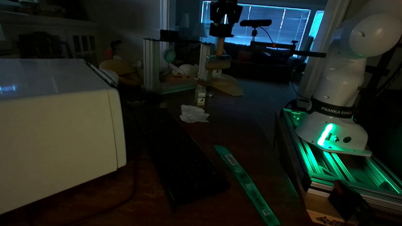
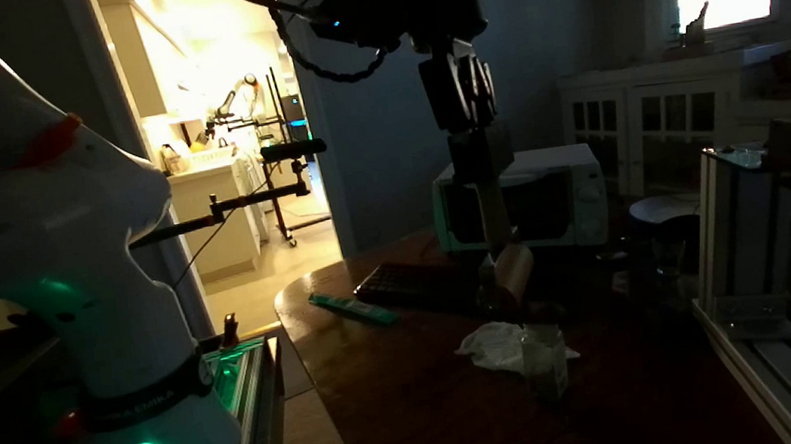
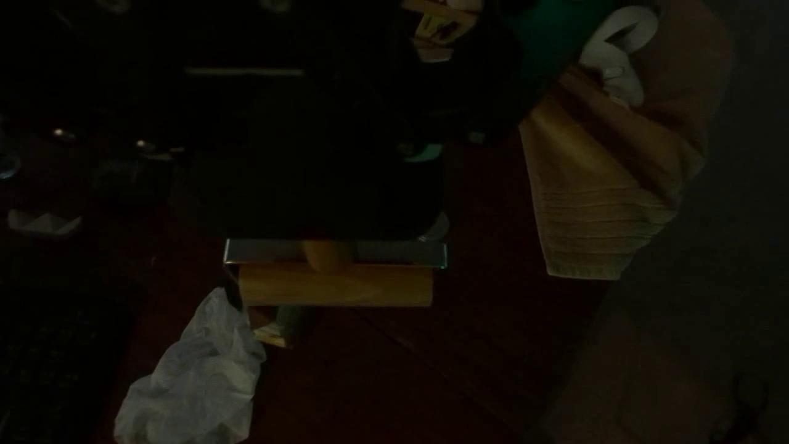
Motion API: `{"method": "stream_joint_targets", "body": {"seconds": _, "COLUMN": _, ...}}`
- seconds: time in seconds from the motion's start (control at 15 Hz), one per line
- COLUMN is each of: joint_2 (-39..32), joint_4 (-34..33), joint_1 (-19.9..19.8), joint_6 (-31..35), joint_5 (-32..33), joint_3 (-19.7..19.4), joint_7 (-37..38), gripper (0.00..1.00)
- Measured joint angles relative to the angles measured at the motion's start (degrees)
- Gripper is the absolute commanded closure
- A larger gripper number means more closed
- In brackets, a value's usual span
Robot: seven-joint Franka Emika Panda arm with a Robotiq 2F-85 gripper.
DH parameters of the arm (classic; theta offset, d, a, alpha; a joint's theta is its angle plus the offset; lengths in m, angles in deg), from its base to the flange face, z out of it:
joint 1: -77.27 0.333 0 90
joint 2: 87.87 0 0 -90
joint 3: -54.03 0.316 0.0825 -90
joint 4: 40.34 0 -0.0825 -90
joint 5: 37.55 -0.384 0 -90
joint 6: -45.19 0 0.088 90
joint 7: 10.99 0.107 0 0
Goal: Pick up the roller and then move it around on the keyboard
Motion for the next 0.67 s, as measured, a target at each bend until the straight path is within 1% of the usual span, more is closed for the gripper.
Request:
{"method": "stream_joint_targets", "body": {"seconds": 0.2, "joint_2": -1.49, "joint_4": -0.46, "joint_1": -1.89, "joint_6": 1.98, "joint_5": -2.75, "joint_3": -4.95, "joint_7": -9.28, "gripper": 0.67}}
{"method": "stream_joint_targets", "body": {"seconds": 0.33, "joint_2": -3.26, "joint_4": -1.47, "joint_1": -2.5, "joint_6": 2.0, "joint_5": -4.96, "joint_3": -7.55, "joint_7": -15.53, "gripper": 0.67}}
{"method": "stream_joint_targets", "body": {"seconds": 0.53, "joint_2": -7.11, "joint_4": -4.41, "joint_1": -2.77, "joint_6": 1.42, "joint_5": -8.0, "joint_3": -10.92, "joint_7": -24.86, "gripper": 0.67}}
{"method": "stream_joint_targets", "body": {"seconds": 0.67, "joint_2": -10.31, "joint_4": -7.3, "joint_1": -3.05, "joint_6": 1.16, "joint_5": -8.25, "joint_3": -12.51, "joint_7": -29.62, "gripper": 0.67}}
